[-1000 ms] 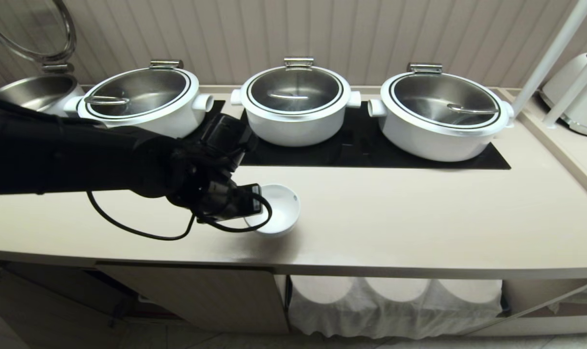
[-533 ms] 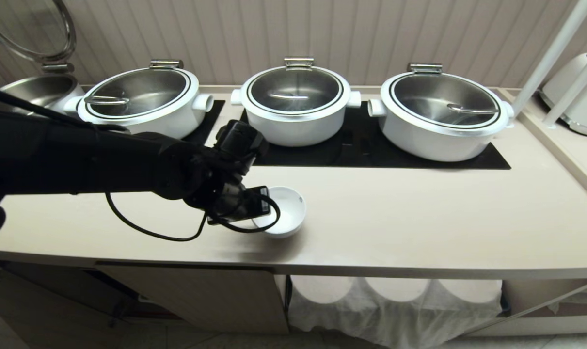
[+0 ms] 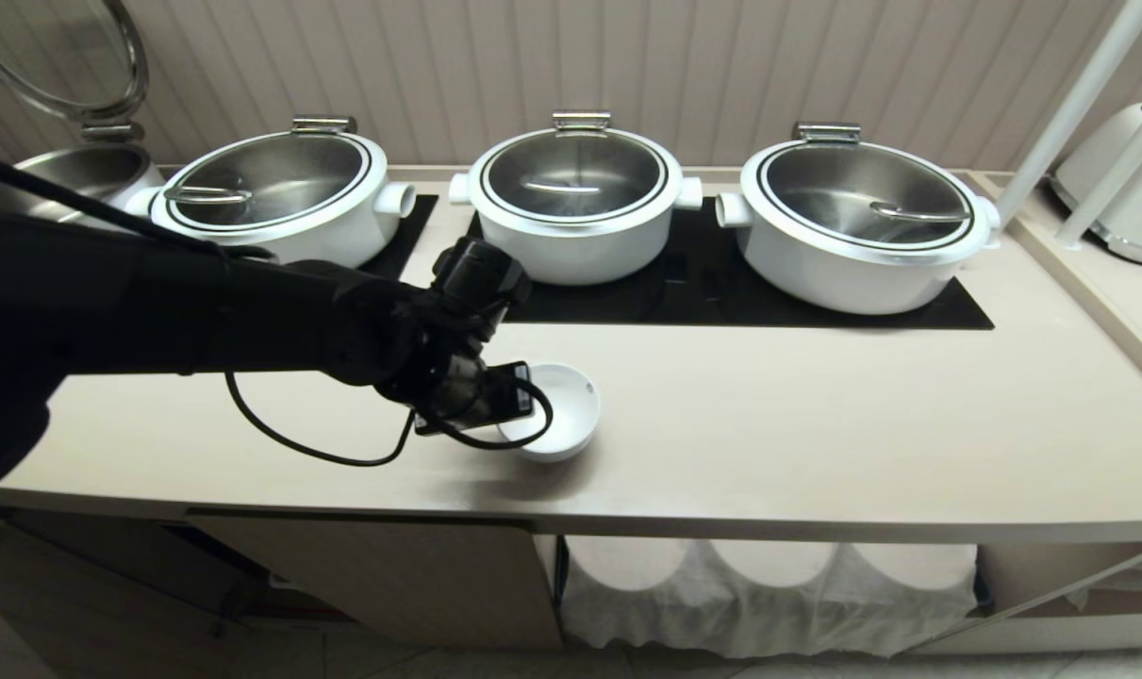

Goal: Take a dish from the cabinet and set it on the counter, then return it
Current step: Place it on the table

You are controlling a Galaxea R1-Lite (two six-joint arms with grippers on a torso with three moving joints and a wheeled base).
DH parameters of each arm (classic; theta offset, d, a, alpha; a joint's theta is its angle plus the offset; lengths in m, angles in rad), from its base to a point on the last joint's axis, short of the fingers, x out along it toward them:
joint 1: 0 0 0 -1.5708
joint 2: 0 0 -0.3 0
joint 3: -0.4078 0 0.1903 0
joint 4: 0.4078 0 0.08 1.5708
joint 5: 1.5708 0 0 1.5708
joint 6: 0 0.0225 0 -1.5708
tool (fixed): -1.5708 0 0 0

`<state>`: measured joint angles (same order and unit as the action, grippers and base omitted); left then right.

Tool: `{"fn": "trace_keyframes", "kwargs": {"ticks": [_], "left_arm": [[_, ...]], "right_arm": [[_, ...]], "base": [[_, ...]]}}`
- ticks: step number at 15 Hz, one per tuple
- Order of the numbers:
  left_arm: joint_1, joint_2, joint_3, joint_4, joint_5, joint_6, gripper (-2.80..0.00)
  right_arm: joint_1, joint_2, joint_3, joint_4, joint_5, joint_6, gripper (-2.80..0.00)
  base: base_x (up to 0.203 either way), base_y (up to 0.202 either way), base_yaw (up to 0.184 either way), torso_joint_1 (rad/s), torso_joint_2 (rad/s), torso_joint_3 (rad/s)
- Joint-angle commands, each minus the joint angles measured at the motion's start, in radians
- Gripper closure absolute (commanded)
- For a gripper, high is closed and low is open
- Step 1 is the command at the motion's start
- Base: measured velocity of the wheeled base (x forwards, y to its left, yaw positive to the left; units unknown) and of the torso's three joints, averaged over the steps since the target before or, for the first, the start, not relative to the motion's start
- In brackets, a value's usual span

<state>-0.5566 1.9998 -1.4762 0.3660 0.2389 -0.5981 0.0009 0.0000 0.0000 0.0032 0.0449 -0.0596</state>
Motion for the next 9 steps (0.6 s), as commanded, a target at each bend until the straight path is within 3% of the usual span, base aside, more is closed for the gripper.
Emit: {"fn": "trace_keyframes", "kwargs": {"ticks": [1, 9], "left_arm": [[0.000, 0.005, -0.003, 0.001, 0.000, -0.003, 0.00], [0.000, 0.023, -0.012, 0.004, -0.003, -0.005, 0.00]], "right_arm": [[0.001, 0.002, 0.000, 0.000, 0.000, 0.000, 0.00], [0.001, 0.002, 0.000, 0.000, 0.000, -0.001, 0.00]], "base": [[0.000, 0.000, 0.000, 0.000, 0.00, 0.000], [0.000, 0.000, 0.000, 0.000, 0.00, 0.000]]}}
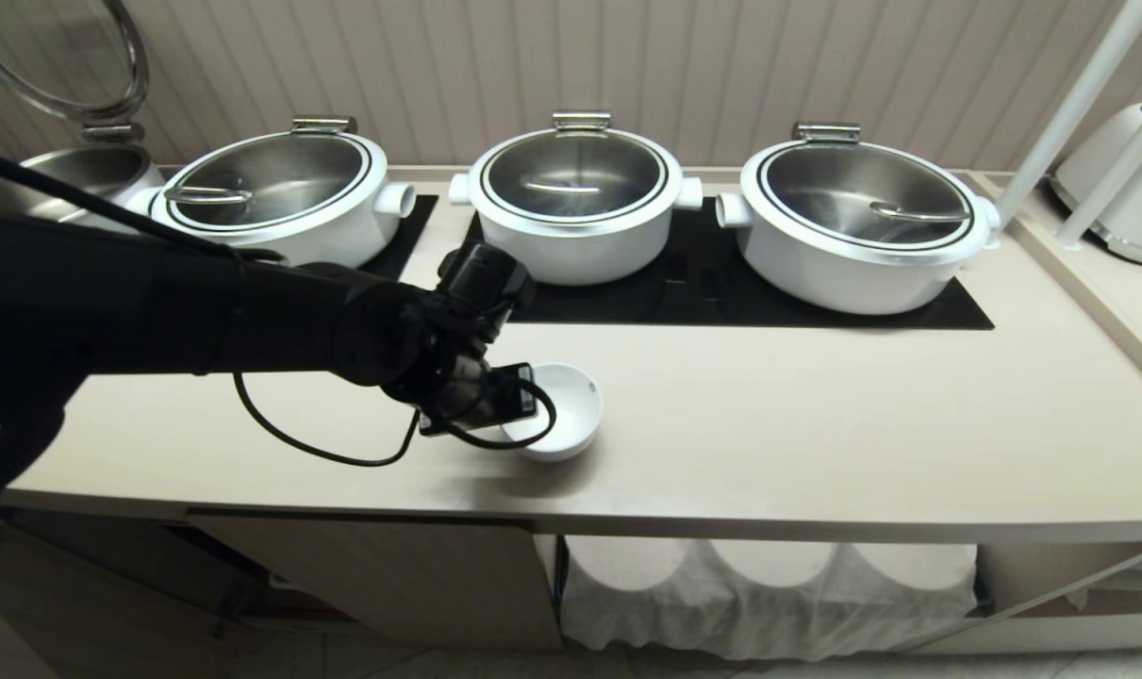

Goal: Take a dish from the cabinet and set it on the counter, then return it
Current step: Place it on the table

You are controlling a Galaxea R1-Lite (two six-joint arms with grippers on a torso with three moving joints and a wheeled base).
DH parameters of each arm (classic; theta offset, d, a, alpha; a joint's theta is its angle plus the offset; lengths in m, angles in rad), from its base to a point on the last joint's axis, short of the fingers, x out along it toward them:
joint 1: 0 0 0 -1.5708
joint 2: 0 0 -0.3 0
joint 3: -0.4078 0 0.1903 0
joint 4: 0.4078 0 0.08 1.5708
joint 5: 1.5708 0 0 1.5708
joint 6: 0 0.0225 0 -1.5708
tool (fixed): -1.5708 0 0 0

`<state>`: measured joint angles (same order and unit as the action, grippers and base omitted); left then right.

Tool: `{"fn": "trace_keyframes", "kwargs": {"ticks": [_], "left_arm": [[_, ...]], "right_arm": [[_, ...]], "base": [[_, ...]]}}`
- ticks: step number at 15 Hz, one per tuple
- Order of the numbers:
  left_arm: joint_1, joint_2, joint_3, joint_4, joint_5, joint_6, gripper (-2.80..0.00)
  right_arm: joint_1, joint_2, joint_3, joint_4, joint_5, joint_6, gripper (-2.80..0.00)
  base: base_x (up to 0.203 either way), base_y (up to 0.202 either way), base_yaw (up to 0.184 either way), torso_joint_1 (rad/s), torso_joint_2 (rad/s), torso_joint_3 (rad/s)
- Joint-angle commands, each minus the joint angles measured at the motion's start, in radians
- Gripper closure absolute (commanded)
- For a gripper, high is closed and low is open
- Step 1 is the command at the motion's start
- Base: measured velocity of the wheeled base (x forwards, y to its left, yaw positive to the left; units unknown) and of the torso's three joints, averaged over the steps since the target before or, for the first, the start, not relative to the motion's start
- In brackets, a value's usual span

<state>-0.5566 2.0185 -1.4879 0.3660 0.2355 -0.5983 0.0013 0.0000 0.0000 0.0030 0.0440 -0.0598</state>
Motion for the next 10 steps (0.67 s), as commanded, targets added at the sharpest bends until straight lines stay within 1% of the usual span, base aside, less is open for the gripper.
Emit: {"fn": "trace_keyframes", "kwargs": {"ticks": [1, 4, 5, 10], "left_arm": [[0.000, 0.005, -0.002, 0.004, 0.001, -0.003, 0.00], [-0.002, 0.006, -0.005, 0.006, -0.001, -0.003, 0.00], [-0.002, 0.006, -0.005, 0.007, -0.002, -0.003, -2.80], [-0.005, 0.005, -0.011, 0.007, -0.001, -0.001, -2.80]], "right_arm": [[-0.001, 0.001, 0.000, 0.000, 0.000, 0.000, 0.00], [0.000, 0.002, 0.000, 0.000, 0.001, -0.001, 0.00], [0.000, 0.002, 0.000, 0.000, 0.001, -0.001, 0.00], [0.000, 0.002, 0.000, 0.000, 0.000, 0.000, 0.00]], "base": [[0.000, 0.000, 0.000, 0.000, 0.00, 0.000], [0.000, 0.000, 0.000, 0.000, 0.00, 0.000], [0.000, 0.000, 0.000, 0.000, 0.00, 0.000], [0.000, 0.000, 0.000, 0.000, 0.00, 0.000]]}}
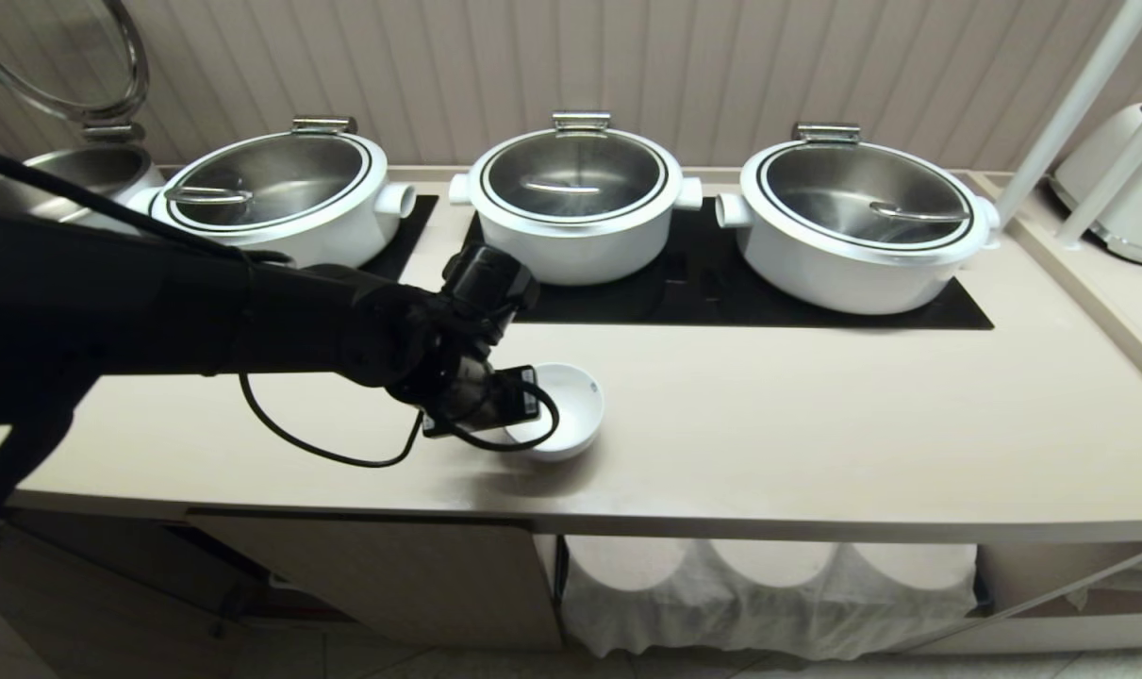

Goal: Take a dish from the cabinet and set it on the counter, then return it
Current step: Place it on the table, then pick up the bowl from the table

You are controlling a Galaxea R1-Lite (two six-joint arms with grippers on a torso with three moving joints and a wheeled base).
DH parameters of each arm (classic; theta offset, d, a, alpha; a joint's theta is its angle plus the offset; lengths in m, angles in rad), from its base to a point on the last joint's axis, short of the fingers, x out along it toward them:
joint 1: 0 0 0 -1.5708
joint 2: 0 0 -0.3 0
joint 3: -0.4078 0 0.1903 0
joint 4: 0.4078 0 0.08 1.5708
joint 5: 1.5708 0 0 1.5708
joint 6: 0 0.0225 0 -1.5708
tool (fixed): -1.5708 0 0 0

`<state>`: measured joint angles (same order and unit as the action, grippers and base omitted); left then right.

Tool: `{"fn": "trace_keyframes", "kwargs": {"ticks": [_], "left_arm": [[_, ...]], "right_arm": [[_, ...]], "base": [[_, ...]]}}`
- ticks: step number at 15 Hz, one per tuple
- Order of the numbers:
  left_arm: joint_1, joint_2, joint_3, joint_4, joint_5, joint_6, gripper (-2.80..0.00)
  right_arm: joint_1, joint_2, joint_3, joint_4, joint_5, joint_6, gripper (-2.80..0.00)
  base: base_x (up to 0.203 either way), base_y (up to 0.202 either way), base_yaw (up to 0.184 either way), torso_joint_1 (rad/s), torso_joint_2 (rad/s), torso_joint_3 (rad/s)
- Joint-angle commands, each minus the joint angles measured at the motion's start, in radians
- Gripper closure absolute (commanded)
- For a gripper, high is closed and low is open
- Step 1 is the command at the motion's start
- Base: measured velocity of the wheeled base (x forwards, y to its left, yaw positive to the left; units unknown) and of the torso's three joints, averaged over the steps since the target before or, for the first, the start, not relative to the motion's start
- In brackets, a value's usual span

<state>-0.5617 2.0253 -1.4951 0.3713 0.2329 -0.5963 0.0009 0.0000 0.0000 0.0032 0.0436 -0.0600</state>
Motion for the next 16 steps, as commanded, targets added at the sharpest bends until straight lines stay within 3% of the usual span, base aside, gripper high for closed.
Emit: {"fn": "trace_keyframes", "kwargs": {"ticks": [1, 16], "left_arm": [[0.000, -0.001, -0.006, 0.001, 0.002, -0.004, -2.80], [-0.011, -0.100, -0.023, 0.003, 0.012, 0.004, -2.80]], "right_arm": [[0.001, 0.002, 0.000, 0.000, 0.001, 0.000, 0.00], [0.001, 0.000, 0.000, 0.000, 0.001, -0.001, 0.00]], "base": [[0.000, 0.000, 0.000, 0.000, 0.00, 0.000], [0.000, 0.000, 0.000, 0.000, 0.00, 0.000]]}}
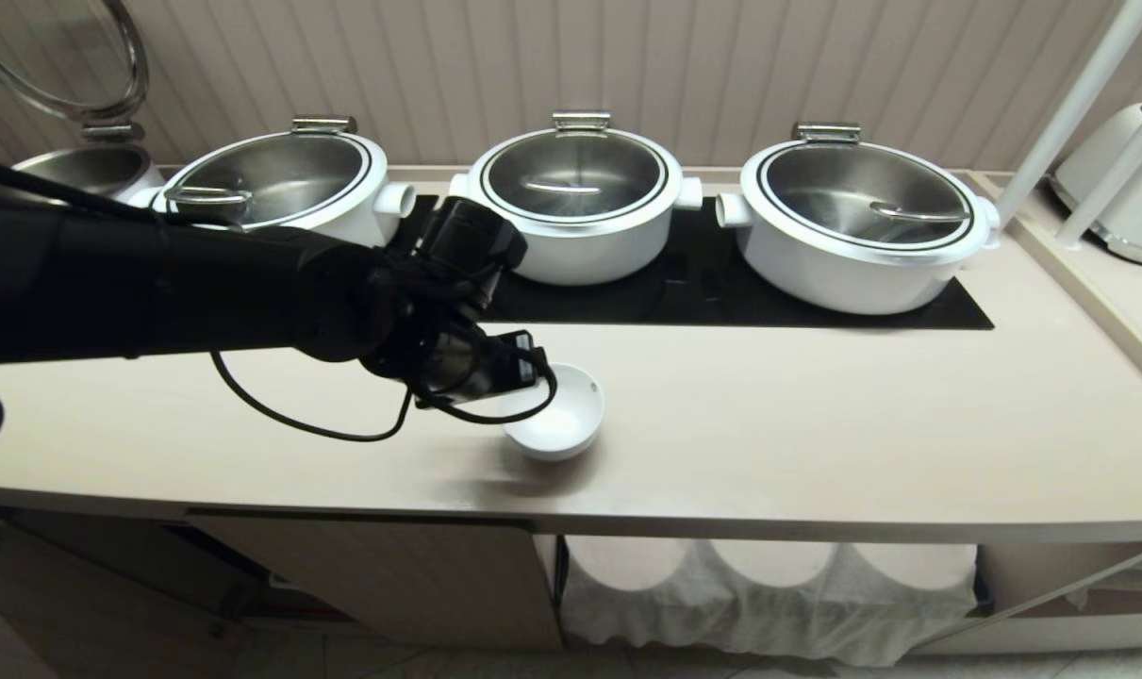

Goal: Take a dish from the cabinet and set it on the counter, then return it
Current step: Pick up the bowl from the table

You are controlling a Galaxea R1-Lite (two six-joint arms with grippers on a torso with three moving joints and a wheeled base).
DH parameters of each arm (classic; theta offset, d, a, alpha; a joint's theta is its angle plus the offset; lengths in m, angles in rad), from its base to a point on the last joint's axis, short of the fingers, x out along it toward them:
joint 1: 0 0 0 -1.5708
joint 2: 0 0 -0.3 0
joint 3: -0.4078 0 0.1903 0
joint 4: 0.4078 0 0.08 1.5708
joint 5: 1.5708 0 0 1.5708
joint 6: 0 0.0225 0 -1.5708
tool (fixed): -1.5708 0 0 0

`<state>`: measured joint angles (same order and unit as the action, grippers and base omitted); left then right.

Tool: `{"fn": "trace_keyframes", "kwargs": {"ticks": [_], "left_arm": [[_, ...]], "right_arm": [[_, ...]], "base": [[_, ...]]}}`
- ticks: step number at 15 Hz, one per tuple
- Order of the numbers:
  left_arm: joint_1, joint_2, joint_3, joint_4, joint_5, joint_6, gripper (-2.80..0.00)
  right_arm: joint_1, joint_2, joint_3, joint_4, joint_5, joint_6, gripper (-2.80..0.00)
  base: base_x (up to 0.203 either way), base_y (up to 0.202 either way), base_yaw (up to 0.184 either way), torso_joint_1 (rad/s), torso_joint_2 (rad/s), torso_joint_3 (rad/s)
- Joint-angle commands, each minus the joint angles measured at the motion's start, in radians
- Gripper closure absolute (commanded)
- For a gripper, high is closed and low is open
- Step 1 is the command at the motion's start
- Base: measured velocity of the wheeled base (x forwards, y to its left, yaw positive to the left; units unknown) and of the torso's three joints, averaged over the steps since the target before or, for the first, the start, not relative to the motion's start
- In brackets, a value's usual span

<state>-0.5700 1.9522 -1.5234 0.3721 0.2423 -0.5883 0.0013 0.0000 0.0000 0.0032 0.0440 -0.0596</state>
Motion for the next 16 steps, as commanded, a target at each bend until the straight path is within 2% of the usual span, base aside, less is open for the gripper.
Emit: {"fn": "trace_keyframes", "kwargs": {"ticks": [1, 2, 3, 9, 14, 16], "left_arm": [[-0.007, -0.036, 0.008, 0.002, 0.003, -0.004, -2.80], [-0.008, -0.041, 0.008, 0.002, 0.003, -0.004, -2.80], [-0.008, -0.047, 0.008, 0.002, 0.004, -0.005, 0.00], [-0.016, -0.104, 0.062, 0.002, 0.029, -0.005, 0.00], [-0.004, -0.193, 0.172, 0.002, 0.039, -0.002, 0.00], [0.004, -0.227, 0.244, 0.002, 0.080, -0.002, 0.00]], "right_arm": [[0.000, 0.002, 0.000, 0.000, 0.000, 0.000, 0.00], [0.000, 0.000, 0.000, 0.000, 0.001, 0.000, 0.00], [0.000, 0.000, 0.000, 0.000, 0.001, -0.002, 0.00], [-0.001, 0.000, 0.000, 0.000, 0.000, -0.002, 0.00], [0.000, 0.000, 0.000, 0.000, 0.001, 0.000, 0.00], [0.000, 0.000, 0.000, 0.000, 0.000, 0.000, 0.00]], "base": [[0.000, 0.000, 0.000, 0.000, 0.00, 0.000], [0.000, 0.000, 0.000, 0.000, 0.00, 0.000], [0.000, 0.000, 0.000, 0.000, 0.00, 0.000], [0.000, 0.000, 0.000, 0.000, 0.00, 0.000], [0.000, 0.000, 0.000, 0.000, 0.00, 0.000], [0.000, 0.000, 0.000, 0.000, 0.00, 0.000]]}}
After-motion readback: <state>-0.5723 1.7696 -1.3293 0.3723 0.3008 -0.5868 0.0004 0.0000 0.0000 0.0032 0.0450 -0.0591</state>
